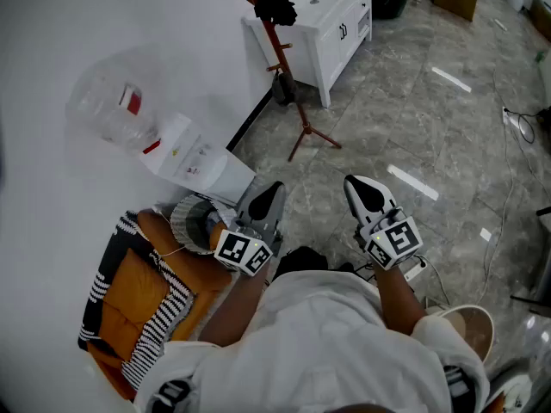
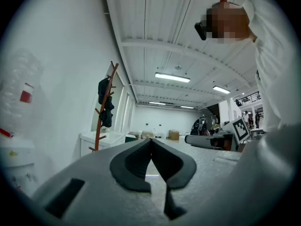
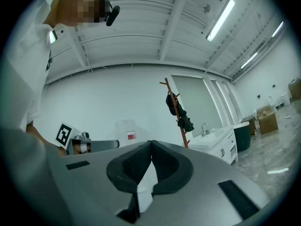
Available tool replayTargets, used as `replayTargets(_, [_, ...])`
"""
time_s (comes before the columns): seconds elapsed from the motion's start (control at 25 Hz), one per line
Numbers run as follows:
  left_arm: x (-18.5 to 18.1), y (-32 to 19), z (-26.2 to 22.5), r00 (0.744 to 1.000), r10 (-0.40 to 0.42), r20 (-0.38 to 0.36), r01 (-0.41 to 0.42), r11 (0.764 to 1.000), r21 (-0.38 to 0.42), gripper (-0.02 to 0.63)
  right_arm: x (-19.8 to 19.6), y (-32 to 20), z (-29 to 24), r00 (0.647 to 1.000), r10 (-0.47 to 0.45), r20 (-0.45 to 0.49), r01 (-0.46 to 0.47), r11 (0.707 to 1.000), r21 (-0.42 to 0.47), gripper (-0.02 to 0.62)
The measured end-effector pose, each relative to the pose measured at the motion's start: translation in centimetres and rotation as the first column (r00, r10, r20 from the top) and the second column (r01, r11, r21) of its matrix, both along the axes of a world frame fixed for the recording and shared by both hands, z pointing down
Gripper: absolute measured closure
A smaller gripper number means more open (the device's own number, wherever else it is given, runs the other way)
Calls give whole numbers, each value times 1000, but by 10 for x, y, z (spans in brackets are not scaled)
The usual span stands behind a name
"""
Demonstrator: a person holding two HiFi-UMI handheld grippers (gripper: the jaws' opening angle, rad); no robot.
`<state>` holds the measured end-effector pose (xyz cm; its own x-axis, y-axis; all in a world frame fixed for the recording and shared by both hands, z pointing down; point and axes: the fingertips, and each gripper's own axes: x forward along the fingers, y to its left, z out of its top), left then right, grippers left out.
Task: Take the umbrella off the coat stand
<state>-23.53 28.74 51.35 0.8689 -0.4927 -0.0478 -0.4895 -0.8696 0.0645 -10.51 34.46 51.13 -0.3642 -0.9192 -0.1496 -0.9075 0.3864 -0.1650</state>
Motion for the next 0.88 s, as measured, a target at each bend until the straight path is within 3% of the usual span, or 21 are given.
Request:
replayTargets(0.36, [26,-18,-6,1000,16,-5,-16,1000,-26,594,16,-28,5,999,-21,24,22,1000,-16,586])
replayTargets(0.64, [48,-86,0,999,21,-44,-24,998,-57,594,42,-87,1,999,-6,42,6,1000,-15,586])
replayTargets(0.88, [67,-159,-16,992,30,-124,-40,996,-78,594,67,-161,-23,1000,-20,-4,20,999,-28,586])
